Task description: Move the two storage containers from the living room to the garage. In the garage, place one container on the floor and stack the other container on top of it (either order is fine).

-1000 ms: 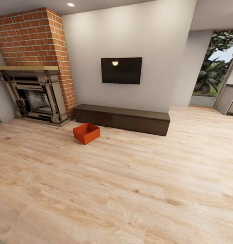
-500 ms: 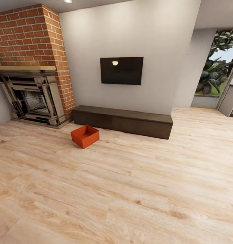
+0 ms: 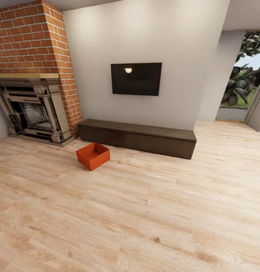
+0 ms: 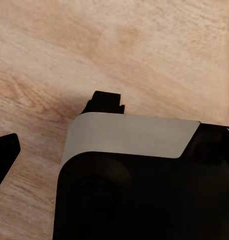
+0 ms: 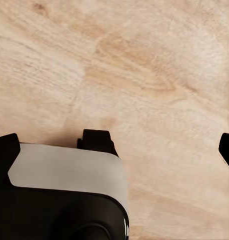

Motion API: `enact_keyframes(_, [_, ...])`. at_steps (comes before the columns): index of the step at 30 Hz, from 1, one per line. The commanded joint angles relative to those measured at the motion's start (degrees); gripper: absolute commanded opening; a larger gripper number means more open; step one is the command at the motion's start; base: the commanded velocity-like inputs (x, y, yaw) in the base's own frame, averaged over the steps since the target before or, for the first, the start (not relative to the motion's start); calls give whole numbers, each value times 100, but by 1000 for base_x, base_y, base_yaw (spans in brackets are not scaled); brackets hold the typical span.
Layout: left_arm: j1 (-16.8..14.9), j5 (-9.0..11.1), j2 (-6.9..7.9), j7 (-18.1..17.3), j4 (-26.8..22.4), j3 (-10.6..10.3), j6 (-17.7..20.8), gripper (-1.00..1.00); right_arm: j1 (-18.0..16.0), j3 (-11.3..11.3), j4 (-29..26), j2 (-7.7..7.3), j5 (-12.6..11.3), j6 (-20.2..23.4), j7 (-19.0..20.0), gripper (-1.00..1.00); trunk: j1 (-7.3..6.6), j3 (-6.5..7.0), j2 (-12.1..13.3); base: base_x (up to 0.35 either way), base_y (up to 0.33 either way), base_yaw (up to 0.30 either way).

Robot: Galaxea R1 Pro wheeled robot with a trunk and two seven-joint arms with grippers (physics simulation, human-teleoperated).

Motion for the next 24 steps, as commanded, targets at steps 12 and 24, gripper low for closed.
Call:
enact_keyframes(12, [-4,51,-1,15,-3,-7,17,100,-4,48,16,4,-52,-31,-6,100,3,-5,-2,322,0,0])
enact_keyframes(24, [-5,50,-1,15,-6,-7,17,100,-4,48,16,4,-49,-31,-4,100,3,-5,-2,322,0,0])
